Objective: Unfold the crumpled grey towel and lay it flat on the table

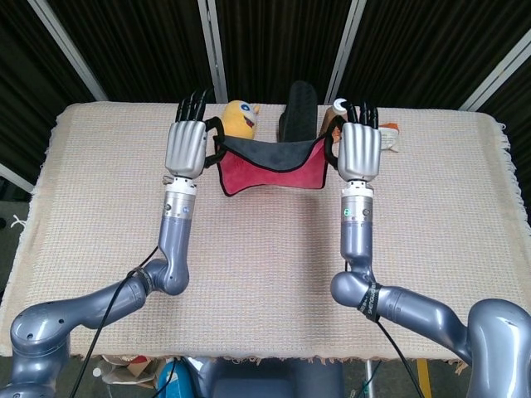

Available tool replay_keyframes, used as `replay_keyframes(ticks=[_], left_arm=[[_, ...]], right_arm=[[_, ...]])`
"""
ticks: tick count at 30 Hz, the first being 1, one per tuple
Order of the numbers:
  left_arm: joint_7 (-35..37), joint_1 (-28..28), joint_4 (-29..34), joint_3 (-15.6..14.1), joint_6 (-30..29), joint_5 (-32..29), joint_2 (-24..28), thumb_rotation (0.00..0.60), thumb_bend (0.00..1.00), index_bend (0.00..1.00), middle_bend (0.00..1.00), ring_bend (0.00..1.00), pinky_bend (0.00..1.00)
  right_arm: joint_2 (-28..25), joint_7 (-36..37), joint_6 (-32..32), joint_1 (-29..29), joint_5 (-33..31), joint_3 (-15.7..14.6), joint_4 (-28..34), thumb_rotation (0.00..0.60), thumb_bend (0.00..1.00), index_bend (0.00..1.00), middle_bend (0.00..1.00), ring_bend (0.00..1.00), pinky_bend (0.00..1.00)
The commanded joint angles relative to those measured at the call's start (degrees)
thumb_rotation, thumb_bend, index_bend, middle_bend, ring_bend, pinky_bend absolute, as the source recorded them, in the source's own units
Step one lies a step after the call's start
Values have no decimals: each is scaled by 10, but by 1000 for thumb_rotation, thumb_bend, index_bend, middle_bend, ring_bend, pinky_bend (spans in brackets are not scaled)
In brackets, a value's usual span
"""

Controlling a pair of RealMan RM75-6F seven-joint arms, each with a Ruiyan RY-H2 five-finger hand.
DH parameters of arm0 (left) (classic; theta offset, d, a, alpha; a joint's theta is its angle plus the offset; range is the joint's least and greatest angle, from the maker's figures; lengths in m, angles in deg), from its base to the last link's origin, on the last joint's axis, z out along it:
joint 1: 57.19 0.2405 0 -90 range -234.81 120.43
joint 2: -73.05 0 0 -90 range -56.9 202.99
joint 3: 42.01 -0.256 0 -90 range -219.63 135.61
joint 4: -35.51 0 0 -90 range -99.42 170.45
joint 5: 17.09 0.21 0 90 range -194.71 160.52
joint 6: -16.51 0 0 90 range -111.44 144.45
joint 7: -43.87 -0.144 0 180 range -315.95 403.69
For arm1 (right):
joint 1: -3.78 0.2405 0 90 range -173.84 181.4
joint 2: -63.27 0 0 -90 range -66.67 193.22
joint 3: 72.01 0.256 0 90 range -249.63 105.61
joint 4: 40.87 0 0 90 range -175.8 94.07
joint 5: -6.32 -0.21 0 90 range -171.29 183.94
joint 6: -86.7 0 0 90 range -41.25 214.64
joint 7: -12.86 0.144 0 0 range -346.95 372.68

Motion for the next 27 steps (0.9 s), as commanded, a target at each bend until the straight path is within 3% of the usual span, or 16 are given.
replay_keyframes(ticks=[1,8,14,19,27], left_arm=[[11,-23,-39,0,16,-1,-16,600,472,635,64,2,56],[40,-71,-107,13,28,6,-35,600,472,633,65,2,56],[46,-84,-131,4,16,21,-36,600,472,632,66,2,56],[45,-58,-94,-14,-5,26,-31,600,472,632,66,2,55],[38,23,25,-58,-58,31,-10,600,472,631,66,2,56]], right_arm=[[11,13,-15,16,2,8,-36,600,560,730,236,85,87],[21,36,-27,34,13,15,-84,600,561,731,237,85,89],[14,27,-15,30,19,11,-72,600,561,731,237,85,89],[3,8,1,10,15,-2,-28,600,561,731,237,85,89],[-8,-38,36,-33,9,-48,71,600,561,731,237,85,89]])
